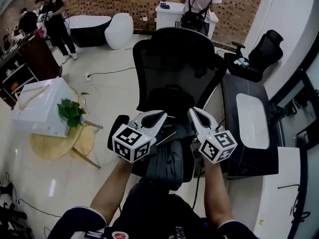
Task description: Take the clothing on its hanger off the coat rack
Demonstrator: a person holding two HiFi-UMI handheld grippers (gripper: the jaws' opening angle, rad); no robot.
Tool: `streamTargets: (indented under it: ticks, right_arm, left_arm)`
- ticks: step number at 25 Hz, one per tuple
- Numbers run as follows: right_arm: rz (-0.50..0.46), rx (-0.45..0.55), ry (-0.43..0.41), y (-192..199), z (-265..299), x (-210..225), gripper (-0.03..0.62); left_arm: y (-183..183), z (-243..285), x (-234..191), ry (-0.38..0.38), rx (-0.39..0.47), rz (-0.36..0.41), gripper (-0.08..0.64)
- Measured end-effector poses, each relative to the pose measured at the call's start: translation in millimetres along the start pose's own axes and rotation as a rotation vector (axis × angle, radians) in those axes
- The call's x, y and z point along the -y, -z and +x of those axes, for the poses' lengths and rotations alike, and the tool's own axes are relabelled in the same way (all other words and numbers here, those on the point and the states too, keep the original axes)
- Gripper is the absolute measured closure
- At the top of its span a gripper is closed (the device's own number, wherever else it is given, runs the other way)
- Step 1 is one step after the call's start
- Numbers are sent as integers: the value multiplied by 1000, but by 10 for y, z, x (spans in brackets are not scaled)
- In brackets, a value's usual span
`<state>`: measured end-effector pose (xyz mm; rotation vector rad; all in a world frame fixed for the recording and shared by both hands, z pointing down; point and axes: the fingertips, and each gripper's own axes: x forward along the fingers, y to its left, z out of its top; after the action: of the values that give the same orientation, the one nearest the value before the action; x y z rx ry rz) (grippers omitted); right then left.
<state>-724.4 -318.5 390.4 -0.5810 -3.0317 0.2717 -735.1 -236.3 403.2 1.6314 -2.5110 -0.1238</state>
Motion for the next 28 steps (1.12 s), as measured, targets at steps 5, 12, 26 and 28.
streamTargets:
  ticks: [5,12,26,28]
  right_arm:
    - [-19,-1,-10,-66,1,-34,592]
    - [-32,-5,-31,-106,16,-64,592]
    - [-34,-8,-39,-126,-33,-57,591]
    - [-34,-9,-40,-124,-37,-60,591]
  left_arm:
    - [-17,-55,30,-9,3,6,549]
    - [14,-68,54,-12,-4,-2,548]
    - [106,-39,84,-34,-24,4,548]
    - [113,-38,88,-37,-28,6,549]
